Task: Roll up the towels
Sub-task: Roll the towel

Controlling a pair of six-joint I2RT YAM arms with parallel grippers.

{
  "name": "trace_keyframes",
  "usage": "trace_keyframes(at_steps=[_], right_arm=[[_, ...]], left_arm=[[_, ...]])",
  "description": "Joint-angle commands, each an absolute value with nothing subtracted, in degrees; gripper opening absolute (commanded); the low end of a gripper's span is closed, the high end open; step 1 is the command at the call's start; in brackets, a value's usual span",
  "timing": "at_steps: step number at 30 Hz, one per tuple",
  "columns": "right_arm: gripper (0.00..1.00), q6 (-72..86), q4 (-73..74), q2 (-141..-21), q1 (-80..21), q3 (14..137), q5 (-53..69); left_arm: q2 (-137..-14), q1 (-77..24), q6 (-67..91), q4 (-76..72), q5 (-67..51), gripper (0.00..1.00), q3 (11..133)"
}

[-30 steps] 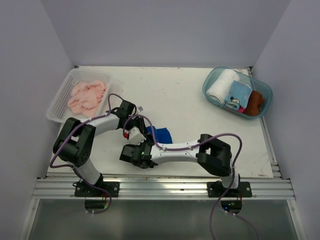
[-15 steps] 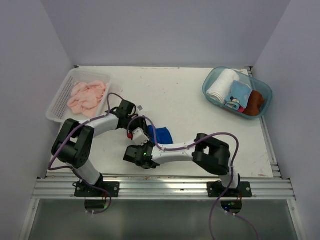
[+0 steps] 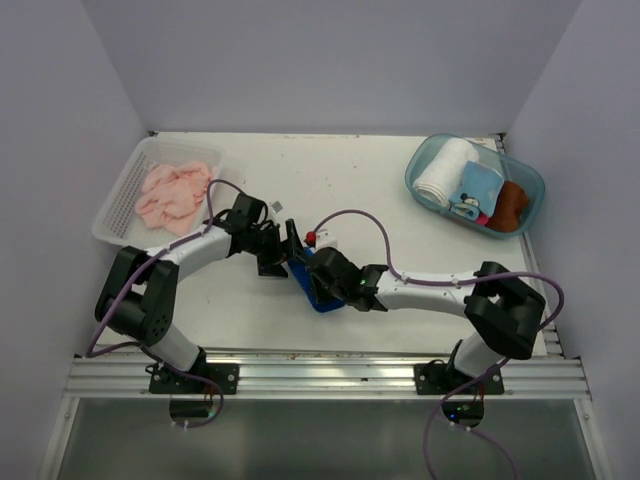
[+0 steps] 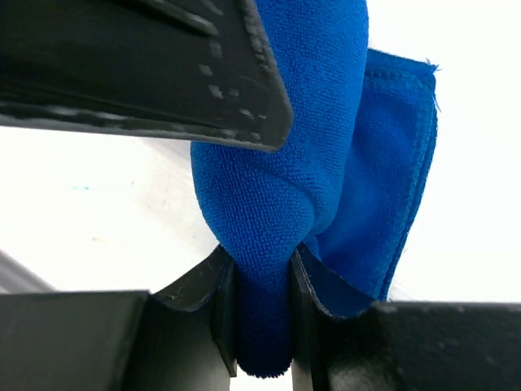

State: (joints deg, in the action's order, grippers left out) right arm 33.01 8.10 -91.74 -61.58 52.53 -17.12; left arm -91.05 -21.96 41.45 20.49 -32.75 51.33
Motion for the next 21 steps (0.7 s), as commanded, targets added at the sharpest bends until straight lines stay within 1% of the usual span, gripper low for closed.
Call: trace_keyframes(at_steps=[1,3,4,7,11,16,19,21], right_arm=[[0.13,37.16,-1.21,-88.07,-58.28,48.18,-5.12],[0.13,38.75,-4.81,-87.63,-55.56,46.24,-0.30],[0.13,40.41,-5.96,-87.71,-54.85,44.40,-0.09],[0.13,43.32,-10.62,-87.71,-52.30,41.15,5.70],[0.12,47.10,-16.16,-88.07,-49.75,37.45,10.10],[0.12,50.71,-21.45,-89.56,-49.04,34.37,13.01],[0.12,52.20,-23.64,-91.23,-48.78,33.14,14.15],[0.12,52.56,-24.52,-92.10,-48.60,32.96,14.59]], left_arm=[[-89.21,-21.62,42.63,18.55,-34.89,0.89,52.12],[-89.30,-21.71,42.80,18.02,-35.33,0.92,51.51],[-89.38,-21.71,42.72,17.32,-35.68,0.92,51.33],[-89.91,-21.88,42.80,16.88,-36.12,0.92,50.71],[-91.05,-22.41,42.89,15.91,-36.04,0.93,49.75],[-93.25,-23.64,44.03,13.01,-36.30,0.92,48.69],[-94.65,-24.26,44.65,11.87,-35.95,0.88,48.87],[-95.53,-24.61,44.65,11.43,-34.98,0.83,49.04]])
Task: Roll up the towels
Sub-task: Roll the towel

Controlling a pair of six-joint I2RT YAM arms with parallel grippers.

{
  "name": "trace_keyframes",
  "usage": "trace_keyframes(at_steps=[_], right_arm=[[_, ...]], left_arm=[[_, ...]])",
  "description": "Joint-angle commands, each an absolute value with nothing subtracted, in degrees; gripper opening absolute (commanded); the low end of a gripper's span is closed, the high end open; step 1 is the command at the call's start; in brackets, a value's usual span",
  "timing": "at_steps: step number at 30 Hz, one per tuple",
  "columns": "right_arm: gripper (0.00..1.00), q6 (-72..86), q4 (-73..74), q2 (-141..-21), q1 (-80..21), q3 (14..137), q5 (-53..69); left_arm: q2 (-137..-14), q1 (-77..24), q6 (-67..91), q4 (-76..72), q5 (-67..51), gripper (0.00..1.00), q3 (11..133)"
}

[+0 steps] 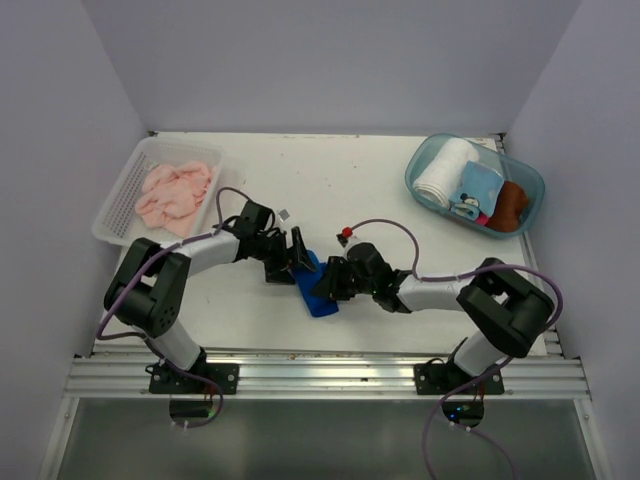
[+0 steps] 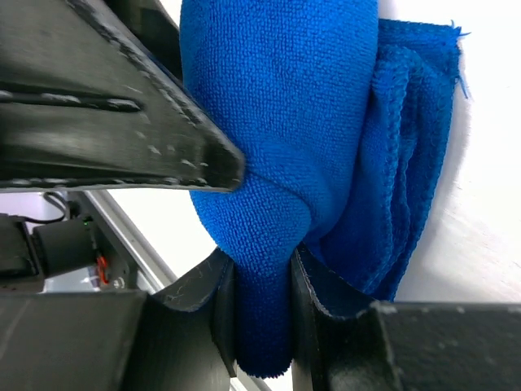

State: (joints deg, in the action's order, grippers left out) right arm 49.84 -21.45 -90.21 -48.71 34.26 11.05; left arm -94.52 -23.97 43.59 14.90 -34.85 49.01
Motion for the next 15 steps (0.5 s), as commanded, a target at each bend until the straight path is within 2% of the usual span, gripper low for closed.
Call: trace_keyframes(at_steps=[1,2,3,5,6,9,11,15], right_arm=[[0.12,52.47,-24.26,-92.28,-48.52,33.22,14.76],[0.12,52.47,-23.39,-92.46,-48.52,33.48,14.77],[0.15,52.21,-22.25,-92.63,-48.60,33.83,14.68],[0.21,50.63,-18.31,-91.85,-48.52,35.24,13.89],[0.34,48.88,-16.19,-91.32,-48.52,35.85,12.49],[0.52,45.98,-6.44,-87.99,-48.69,39.28,7.59],[0.61,42.72,-1.87,-84.92,-48.95,41.91,5.28],[0.66,37.63,9.91,-80.60,-49.83,46.31,-1.13]], left_arm=[[-95.80,-24.61,44.82,11.25,-34.98,0.80,49.22],[-96.15,-24.61,45.09,11.08,-34.98,0.72,49.22],[-96.41,-24.70,45.17,10.81,-35.07,0.67,49.39],[-96.24,-24.78,45.35,10.81,-34.89,0.53,49.74],[-96.15,-24.79,45.35,11.25,-34.72,0.49,49.75],[-95.45,-24.79,45.09,12.56,-33.93,0.38,50.01],[-95.19,-24.70,45.00,13.01,-33.75,0.36,49.92],[-94.75,-24.79,44.74,13.36,-34.10,0.33,49.57]])
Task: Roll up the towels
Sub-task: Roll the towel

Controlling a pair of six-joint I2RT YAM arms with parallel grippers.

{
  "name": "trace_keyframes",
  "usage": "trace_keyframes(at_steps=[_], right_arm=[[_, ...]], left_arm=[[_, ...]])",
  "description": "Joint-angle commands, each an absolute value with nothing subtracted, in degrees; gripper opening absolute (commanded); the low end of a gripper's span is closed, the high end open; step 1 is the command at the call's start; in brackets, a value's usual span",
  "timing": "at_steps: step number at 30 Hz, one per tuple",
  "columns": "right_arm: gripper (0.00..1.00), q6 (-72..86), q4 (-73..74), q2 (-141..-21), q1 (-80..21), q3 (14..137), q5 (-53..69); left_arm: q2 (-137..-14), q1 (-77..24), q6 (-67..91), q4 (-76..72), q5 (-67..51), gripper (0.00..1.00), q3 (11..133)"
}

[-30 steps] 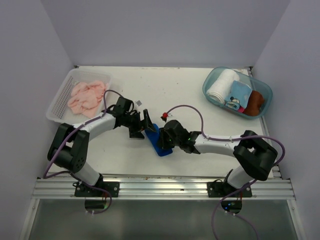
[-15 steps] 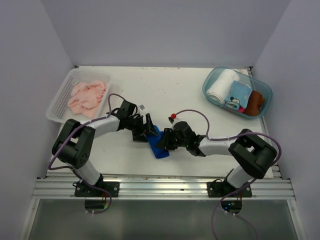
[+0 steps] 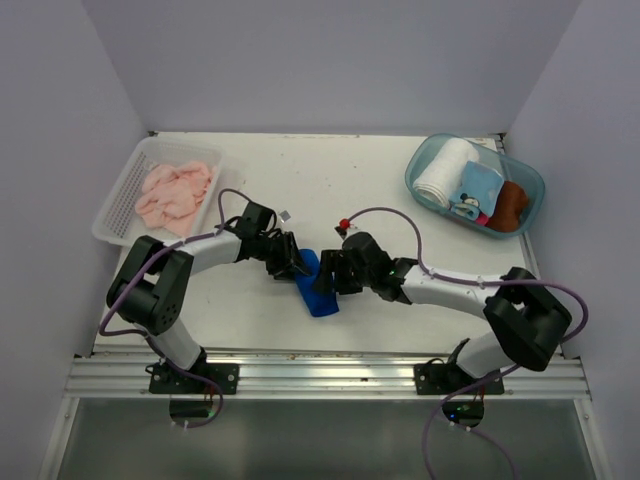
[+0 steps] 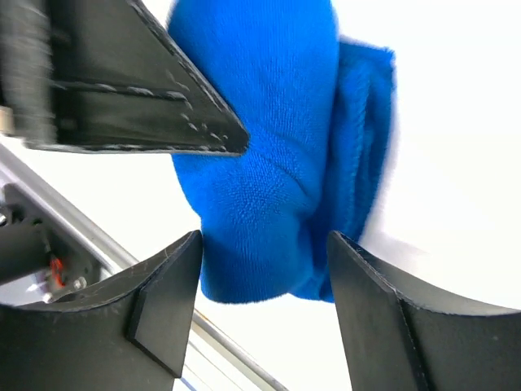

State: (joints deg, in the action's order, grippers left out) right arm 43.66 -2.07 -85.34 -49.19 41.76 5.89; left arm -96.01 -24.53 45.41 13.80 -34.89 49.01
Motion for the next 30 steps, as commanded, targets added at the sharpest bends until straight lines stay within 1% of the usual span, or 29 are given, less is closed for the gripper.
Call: trace_keyframes(at_steps=[1,4,6,8,9,12,19,27,29,30], right_arm=[[0.66,37.70,11.15,-79.73,-49.92,46.93,-3.67],[0.64,39.62,11.34,-75.59,-50.01,44.40,-5.10],[0.58,41.91,10.29,-73.75,-49.83,42.98,-6.24],[0.53,43.76,10.28,-73.91,-49.22,41.84,-5.89],[0.48,45.25,10.02,-74.18,-49.13,41.49,-5.54],[0.44,47.45,8.97,-76.63,-48.43,40.96,-3.70],[0.43,48.43,10.37,-84.10,-47.64,45.26,-0.88],[0.42,47.99,9.49,-90.51,-47.02,46.49,-0.36],[0.40,47.73,8.71,-91.58,-46.93,46.76,-0.18],[0.35,47.38,8.18,-92.10,-47.02,46.76,-0.18]], left_arm=[[-94.75,-24.70,44.56,13.36,-34.19,0.32,49.40],[-94.83,-24.78,43.95,13.54,-34.36,0.31,49.39],[-95.18,-24.78,43.24,13.54,-34.89,0.30,49.39],[-95.36,-24.78,42.37,13.36,-36.03,0.28,49.39],[-95.62,-24.79,42.10,13.27,-36.38,0.28,49.39],[-96.15,-24.78,40.87,13.36,-37.44,0.27,49.57],[-96.24,-24.70,40.34,13.71,-37.88,0.27,49.48],[-96.15,-24.70,39.64,13.80,-38.41,0.27,49.31],[-96.24,-24.70,39.12,13.97,-38.85,0.27,49.39],[-96.24,-24.70,38.94,14.06,-38.93,0.26,49.48]])
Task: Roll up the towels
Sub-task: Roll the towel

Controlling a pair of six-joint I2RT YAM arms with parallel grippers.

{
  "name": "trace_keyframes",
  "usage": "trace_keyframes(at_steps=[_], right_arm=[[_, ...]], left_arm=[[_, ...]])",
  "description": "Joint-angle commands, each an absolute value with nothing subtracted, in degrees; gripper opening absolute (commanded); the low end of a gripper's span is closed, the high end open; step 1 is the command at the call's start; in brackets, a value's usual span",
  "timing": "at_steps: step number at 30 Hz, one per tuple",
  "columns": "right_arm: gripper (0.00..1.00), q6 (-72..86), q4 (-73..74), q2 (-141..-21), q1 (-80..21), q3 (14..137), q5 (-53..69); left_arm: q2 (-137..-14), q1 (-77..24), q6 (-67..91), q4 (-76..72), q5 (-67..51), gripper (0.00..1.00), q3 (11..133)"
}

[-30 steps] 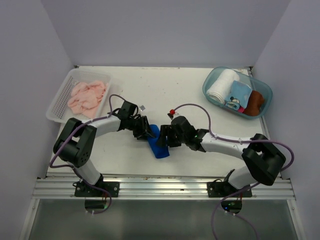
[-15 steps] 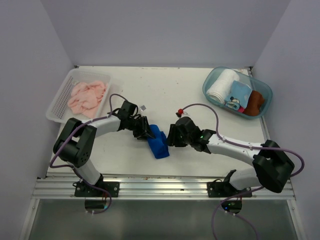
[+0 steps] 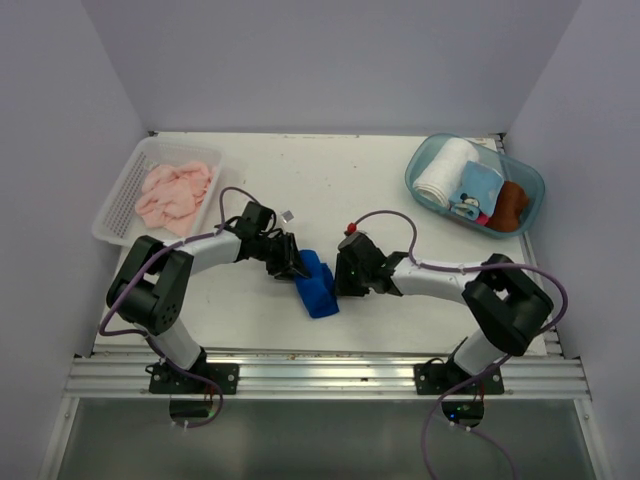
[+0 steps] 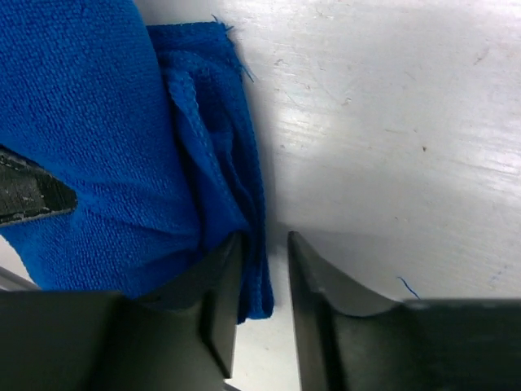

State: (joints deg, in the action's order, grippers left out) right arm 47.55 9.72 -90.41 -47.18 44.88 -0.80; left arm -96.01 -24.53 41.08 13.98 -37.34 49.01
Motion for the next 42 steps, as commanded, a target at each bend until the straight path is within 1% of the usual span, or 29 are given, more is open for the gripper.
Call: trace_keyframes(at_steps=[1,2,3,5,6,8,12,21,22,27,32,42], right_arm=[[0.30,47.11,7.91,-92.28,-46.93,46.84,-0.26],[0.25,46.85,7.74,-92.46,-47.02,47.11,-0.18],[0.12,45.80,7.91,-92.63,-46.93,47.37,-0.18],[0.01,44.74,9.48,-93.60,-46.67,48.60,-0.70],[0.00,43.52,9.49,-94.04,-46.32,48.95,-0.62],[0.00,42.46,9.14,-95.01,-45.09,49.31,-0.26],[0.00,37.63,8.87,-96.94,-43.33,50.62,2.72],[0.00,33.49,11.16,-99.49,-42.54,53.96,1.84],[0.00,33.31,11.25,-99.49,-42.37,54.14,1.76],[0.00,33.13,12.22,-97.92,-42.36,54.58,0.35],[0.00,33.22,13.00,-95.98,-42.36,53.96,-0.69],[0.00,36.56,13.98,-96.77,-42.28,53.26,-3.87]], left_arm=[[-96.24,-24.70,38.67,14.24,-39.02,0.26,49.57],[-96.24,-24.61,37.98,14.50,-39.11,0.26,49.66],[-96.33,-24.70,37.53,14.94,-39.29,0.25,49.66],[-96.33,-24.61,36.39,15.20,-40.68,0.24,49.75],[-96.50,-24.61,35.86,15.29,-41.39,0.24,49.66],[-96.94,-24.61,34.29,15.38,-44.19,0.24,49.66],[-97.21,-24.61,32.78,16.52,-45.96,0.24,49.57],[-97.64,-24.43,33.31,15.91,-47.64,0.24,49.83],[-97.82,-24.43,33.40,16.08,-47.20,0.24,50.01],[-99.14,-24.43,34.27,22.31,-37.19,0.24,51.59],[-96.87,-24.43,37.34,25.22,-31.40,0.22,52.03],[-92.55,-24.52,37.71,30.50,-28.39,0.22,53.00]])
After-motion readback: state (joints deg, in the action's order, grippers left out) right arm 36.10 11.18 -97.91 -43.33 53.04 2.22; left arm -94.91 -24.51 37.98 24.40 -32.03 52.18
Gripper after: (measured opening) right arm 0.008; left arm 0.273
